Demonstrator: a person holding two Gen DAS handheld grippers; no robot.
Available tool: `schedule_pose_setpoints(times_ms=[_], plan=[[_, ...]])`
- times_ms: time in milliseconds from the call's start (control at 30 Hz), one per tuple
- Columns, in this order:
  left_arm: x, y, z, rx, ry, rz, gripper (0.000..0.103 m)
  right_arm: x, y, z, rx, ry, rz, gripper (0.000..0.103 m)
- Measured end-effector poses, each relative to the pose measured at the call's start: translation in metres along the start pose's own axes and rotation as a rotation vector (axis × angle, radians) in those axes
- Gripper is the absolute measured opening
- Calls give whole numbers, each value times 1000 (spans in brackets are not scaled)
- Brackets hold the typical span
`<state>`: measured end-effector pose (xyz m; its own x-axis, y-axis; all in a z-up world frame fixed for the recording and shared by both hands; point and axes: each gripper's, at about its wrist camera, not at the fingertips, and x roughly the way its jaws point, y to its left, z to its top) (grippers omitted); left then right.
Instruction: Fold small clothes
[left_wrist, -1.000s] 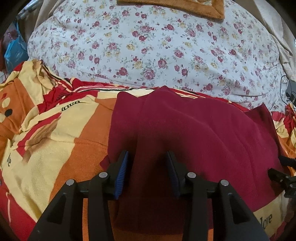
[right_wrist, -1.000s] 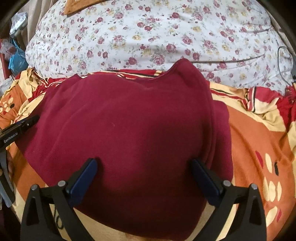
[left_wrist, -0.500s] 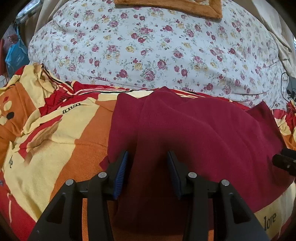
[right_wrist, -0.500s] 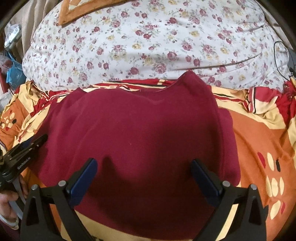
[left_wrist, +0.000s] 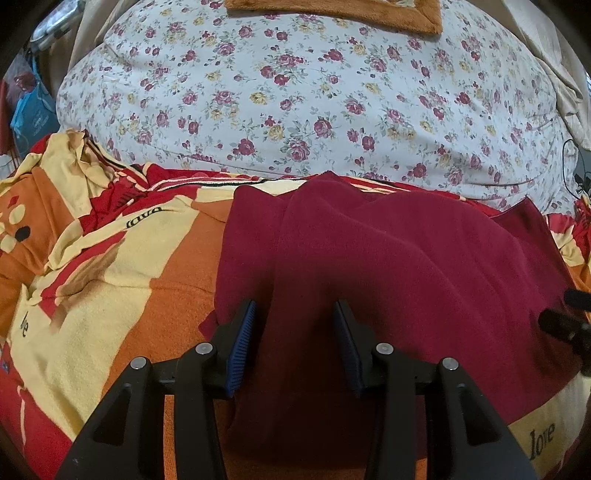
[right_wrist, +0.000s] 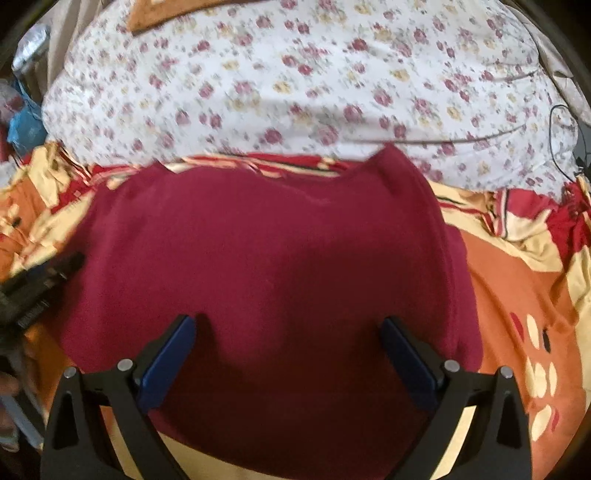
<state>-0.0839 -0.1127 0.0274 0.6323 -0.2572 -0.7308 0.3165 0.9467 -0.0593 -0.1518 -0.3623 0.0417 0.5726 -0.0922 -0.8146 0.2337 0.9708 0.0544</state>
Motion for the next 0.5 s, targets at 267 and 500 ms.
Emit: schedule_pose_setpoints(times_ms=[267,500], plan=[[0,-1,0,1,0,1,34,9,14,9,-20,-10,17,98],[0,0,0,6,0,5,34,18,8,-2,-2,-23,5,98]])
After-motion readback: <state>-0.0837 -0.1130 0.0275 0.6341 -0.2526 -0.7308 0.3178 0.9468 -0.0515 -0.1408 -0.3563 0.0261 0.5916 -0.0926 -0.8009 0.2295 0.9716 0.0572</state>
